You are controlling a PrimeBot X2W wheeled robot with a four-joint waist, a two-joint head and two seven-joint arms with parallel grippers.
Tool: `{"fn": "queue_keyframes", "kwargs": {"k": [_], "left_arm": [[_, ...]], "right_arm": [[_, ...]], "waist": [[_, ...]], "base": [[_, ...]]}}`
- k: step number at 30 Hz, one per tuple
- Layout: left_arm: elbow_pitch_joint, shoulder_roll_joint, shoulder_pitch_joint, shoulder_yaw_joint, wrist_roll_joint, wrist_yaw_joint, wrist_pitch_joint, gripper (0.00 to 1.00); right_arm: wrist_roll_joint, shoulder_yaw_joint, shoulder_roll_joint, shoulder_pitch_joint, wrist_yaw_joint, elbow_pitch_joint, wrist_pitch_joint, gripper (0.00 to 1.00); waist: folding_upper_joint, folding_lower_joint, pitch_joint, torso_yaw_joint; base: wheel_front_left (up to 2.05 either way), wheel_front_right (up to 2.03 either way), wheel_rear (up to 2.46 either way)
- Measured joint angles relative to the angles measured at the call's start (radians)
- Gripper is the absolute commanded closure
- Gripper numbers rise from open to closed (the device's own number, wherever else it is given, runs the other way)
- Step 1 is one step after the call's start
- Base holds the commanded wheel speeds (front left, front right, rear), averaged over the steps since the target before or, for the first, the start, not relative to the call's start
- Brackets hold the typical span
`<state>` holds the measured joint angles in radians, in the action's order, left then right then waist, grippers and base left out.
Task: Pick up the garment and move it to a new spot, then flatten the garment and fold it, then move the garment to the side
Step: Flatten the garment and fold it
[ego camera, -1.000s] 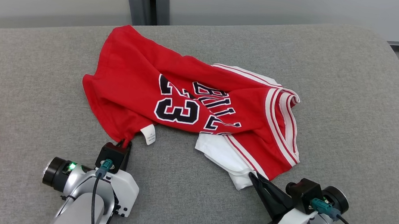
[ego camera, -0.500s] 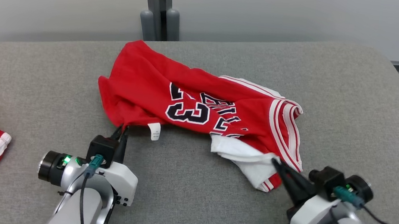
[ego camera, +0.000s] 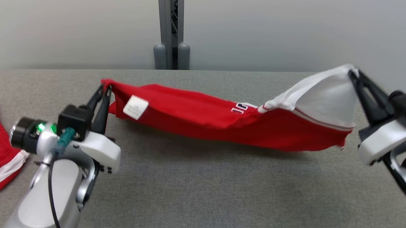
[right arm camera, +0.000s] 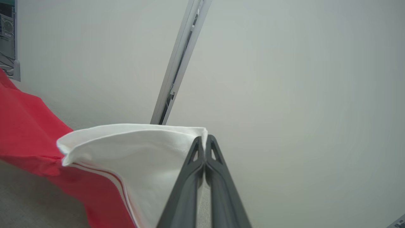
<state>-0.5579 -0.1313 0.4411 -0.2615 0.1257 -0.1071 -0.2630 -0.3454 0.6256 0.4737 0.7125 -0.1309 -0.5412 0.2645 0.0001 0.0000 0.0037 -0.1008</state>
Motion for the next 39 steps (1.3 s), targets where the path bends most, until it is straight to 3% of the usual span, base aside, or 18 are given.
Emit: {"fn": "queue_keyframes", "kwargs": {"k": [3, 6, 10, 15, 23, 28, 35, 39], "left_arm": [[0.015, -0.013, 0.033, 0.015, 0.004, 0.015, 0.000, 1.00], [0.000, -0.003, 0.060, 0.058, 0.074, 0.050, 0.000, 1.00], [-0.019, 0.026, 0.088, 0.110, 0.204, 0.126, 0.036, 1.00], [-0.024, 0.015, 0.098, 0.124, 0.241, 0.148, 0.075, 1.00], [-0.012, -0.026, 0.125, 0.087, 0.233, 0.170, 0.177, 1.00], [0.007, -0.067, 0.280, 0.070, 0.200, 0.176, 0.225, 1.00], [-0.082, -0.087, 0.650, 0.053, 0.166, 0.184, 0.289, 1.00], [-0.178, -0.074, 0.867, 0.054, 0.133, 0.136, 0.227, 1.00]], "right_arm": [[0.025, -0.016, 0.008, 0.051, 0.000, 0.001, 0.000, 1.00], [0.059, -0.045, 0.023, 0.088, 0.000, 0.004, 0.000, 1.00], [0.092, -0.105, 0.023, 0.095, 0.000, 0.009, 0.000, 1.00], [0.119, -0.153, -0.004, 0.047, 0.000, 0.037, 0.000, 1.00], [0.123, -0.130, -0.005, 0.052, 0.000, 0.035, 0.000, 1.00], [0.106, -0.076, 0.022, 0.197, 0.000, 0.023, -0.011, 1.00], [0.070, 0.048, 0.017, 0.602, 0.000, -0.086, -0.030, 1.00], [0.100, 0.030, -0.011, 0.838, 0.000, -0.219, -0.013, 1.00]], "waist": [[0.0000, 0.0000, -0.011, 0.006], [0.0000, 0.0000, -0.024, 0.015], [0.0000, 0.0000, -0.032, 0.025], [0.0000, 0.0000, -0.034, 0.030], [0.0000, 0.0000, 0.016, 0.026], [0.0000, 0.0000, 0.096, 0.026], [0.0000, 0.0000, 0.282, 0.024], [-0.0001, 0.0000, 0.385, 0.021]], "base": [[0.00, 0.00, 0.00], [0.00, 0.00, 0.00], [0.00, 0.00, 0.00], [0.00, 0.00, 0.00], [0.00, 0.00, 0.00], [0.00, 0.00, 0.00], [0.00, 0.00, 0.00], [0.00, 0.00, 0.00]]}}
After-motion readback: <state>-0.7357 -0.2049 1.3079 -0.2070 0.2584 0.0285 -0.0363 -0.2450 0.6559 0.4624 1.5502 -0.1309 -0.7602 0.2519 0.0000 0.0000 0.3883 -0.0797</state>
